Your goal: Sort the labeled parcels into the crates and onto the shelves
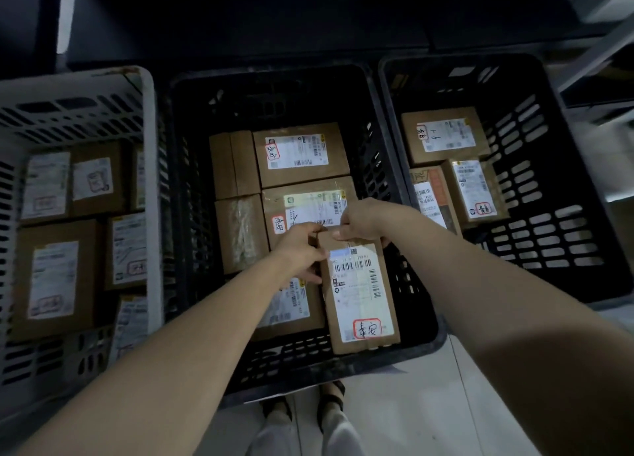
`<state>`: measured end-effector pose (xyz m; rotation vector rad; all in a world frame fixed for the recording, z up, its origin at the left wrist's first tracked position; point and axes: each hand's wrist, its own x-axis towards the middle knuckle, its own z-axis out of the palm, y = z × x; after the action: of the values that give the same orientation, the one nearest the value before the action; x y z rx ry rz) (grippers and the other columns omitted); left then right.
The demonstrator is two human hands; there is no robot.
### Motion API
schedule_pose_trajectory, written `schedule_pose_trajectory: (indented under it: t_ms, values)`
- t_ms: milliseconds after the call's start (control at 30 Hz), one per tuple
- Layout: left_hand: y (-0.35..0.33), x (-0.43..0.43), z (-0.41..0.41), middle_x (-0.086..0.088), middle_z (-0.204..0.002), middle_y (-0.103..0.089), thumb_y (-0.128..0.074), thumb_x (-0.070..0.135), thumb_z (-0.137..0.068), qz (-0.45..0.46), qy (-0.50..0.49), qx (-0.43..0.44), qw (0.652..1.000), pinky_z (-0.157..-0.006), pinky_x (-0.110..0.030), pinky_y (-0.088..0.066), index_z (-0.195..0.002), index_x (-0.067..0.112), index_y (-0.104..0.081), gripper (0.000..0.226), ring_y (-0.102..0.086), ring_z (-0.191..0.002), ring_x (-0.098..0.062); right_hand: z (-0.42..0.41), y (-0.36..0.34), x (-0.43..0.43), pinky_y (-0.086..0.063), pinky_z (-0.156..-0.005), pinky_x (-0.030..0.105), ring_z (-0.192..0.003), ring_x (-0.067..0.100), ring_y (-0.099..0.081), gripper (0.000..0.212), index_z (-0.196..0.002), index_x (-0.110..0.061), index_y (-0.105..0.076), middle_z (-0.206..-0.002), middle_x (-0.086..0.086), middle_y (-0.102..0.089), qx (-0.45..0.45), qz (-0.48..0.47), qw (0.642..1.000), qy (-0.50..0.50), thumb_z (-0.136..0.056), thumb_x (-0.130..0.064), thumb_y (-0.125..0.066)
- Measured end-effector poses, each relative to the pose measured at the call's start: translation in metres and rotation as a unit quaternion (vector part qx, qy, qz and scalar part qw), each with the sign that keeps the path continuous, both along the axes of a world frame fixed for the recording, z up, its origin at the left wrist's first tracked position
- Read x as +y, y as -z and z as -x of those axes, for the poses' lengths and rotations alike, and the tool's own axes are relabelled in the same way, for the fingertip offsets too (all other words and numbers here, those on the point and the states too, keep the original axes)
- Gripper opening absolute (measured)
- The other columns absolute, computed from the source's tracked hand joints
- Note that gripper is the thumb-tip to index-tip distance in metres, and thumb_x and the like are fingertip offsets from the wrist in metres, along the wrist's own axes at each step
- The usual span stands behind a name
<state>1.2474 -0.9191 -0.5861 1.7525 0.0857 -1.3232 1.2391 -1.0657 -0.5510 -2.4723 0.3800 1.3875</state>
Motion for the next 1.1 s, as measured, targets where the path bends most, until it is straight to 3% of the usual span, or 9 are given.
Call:
schedule_pose_trajectory:
  t_ms: [133, 267, 367, 467, 600, 667, 833, 967, 1100]
  values:
    - [-0.001, -0.001, 0.001, -0.009, -0.129, -0.052, -0.058, 0.001, -0.09, -0.01, -0.011, 0.004, 1.0, -0.064, -0.044, -0.059, -0.137, 0.014, -0.045, 0.05, -0.055, -0.11, -0.028, 0.001, 0.005, 0.005, -0.046, -0.081, 0.03, -0.11, 0.026, -0.058, 0.052, -0.129, -0.004, -0.053, -0.125, 0.013, -0.059, 0.006, 0.011, 1.0, -0.016, -0.102, -0.044, -0.036]
    - [-0.002, -0.004, 0.006, -0.009, -0.136, -0.046, -0.054, 0.008, -0.095, -0.005, -0.021, -0.003, 1.0, -0.063, -0.047, -0.058, -0.137, 0.017, -0.045, 0.044, -0.049, -0.118, -0.032, 0.014, 0.009, 0.0, -0.044, -0.085, 0.03, -0.114, 0.027, -0.054, 0.053, -0.129, -0.006, -0.055, -0.132, 0.015, -0.053, -0.021, -0.015, 0.997, 0.072, -0.098, -0.048, -0.043]
    - [-0.005, 0.0, 0.006, -0.008, -0.14, -0.043, -0.043, 0.011, -0.1, -0.016, -0.057, 0.01, 0.998, -0.059, -0.046, -0.059, -0.127, 0.022, -0.054, 0.031, -0.051, -0.118, -0.039, 0.025, 0.008, 0.011, -0.044, -0.1, 0.044, -0.132, 0.037, -0.037, 0.085, -0.146, -0.02, -0.035, -0.151, 0.013, -0.022, -0.011, 0.022, 0.994, 0.103, -0.08, -0.07, -0.055]
    - [-0.004, 0.009, 0.003, -0.005, -0.129, -0.054, -0.031, -0.005, -0.098, -0.008, -0.061, 0.018, 0.998, -0.066, -0.045, -0.06, -0.117, 0.03, -0.059, 0.048, -0.064, -0.1, -0.031, 0.033, 0.009, 0.031, -0.046, -0.094, 0.052, -0.135, 0.041, -0.026, 0.097, -0.144, -0.028, -0.029, -0.149, 0.011, -0.013, -0.024, 0.088, 0.988, 0.122, -0.067, -0.078, -0.062]
    - [-0.009, 0.016, -0.002, -0.001, -0.118, -0.056, -0.032, -0.016, -0.093, 0.017, -0.029, -0.004, 0.999, -0.078, -0.038, -0.057, -0.123, 0.026, -0.058, 0.058, -0.062, -0.104, -0.027, 0.033, 0.007, 0.035, -0.043, -0.085, 0.044, -0.132, 0.04, -0.027, 0.081, -0.144, -0.026, -0.028, -0.143, 0.017, -0.019, -0.05, 0.114, 0.978, 0.165, -0.078, -0.059, -0.06]
    - [-0.014, 0.013, -0.002, -0.004, -0.117, -0.06, -0.035, -0.011, -0.094, 0.026, -0.026, -0.03, 0.999, -0.077, -0.033, -0.052, -0.125, 0.022, -0.055, 0.049, -0.06, -0.102, -0.024, 0.034, 0.002, 0.031, -0.042, -0.087, 0.044, -0.13, 0.042, -0.028, 0.079, -0.145, -0.025, -0.027, -0.141, 0.019, -0.022, -0.061, 0.093, 0.977, 0.18, -0.079, -0.052, -0.059]
    - [-0.016, 0.019, 0.003, 0.004, -0.101, -0.058, -0.037, 0.005, -0.099, 0.01, -0.084, -0.055, 0.995, -0.083, -0.035, -0.044, -0.128, 0.027, -0.048, 0.038, -0.055, -0.088, -0.013, 0.044, -0.018, 0.013, -0.042, -0.094, 0.044, -0.128, 0.043, -0.031, 0.079, -0.145, -0.026, -0.027, -0.141, 0.016, -0.02, -0.143, -0.021, 0.975, 0.167, -0.078, -0.045, -0.065]
    - [-0.017, 0.03, 0.003, -0.004, -0.14, -0.043, -0.037, 0.033, -0.102, -0.014, -0.099, -0.066, 0.993, -0.084, -0.037, -0.044, -0.141, 0.031, -0.036, 0.039, -0.047, -0.118, -0.026, 0.048, -0.023, 0.002, -0.042, -0.098, 0.042, -0.124, 0.038, -0.035, 0.075, -0.135, -0.029, -0.033, -0.137, 0.009, -0.02, -0.195, -0.072, 0.967, 0.147, -0.073, -0.041, -0.074]
    - [-0.019, 0.034, 0.002, -0.001, -0.138, -0.045, -0.032, 0.05, -0.099, -0.008, -0.139, -0.055, 0.989, -0.09, -0.044, -0.048, -0.143, 0.035, -0.03, 0.047, -0.052, -0.11, -0.025, 0.045, -0.03, 0.007, -0.039, -0.103, 0.041, -0.13, 0.036, -0.026, 0.081, -0.139, -0.029, -0.033, -0.142, 0.009, -0.015, -0.227, -0.085, 0.967, 0.073, -0.071, -0.035, -0.076]
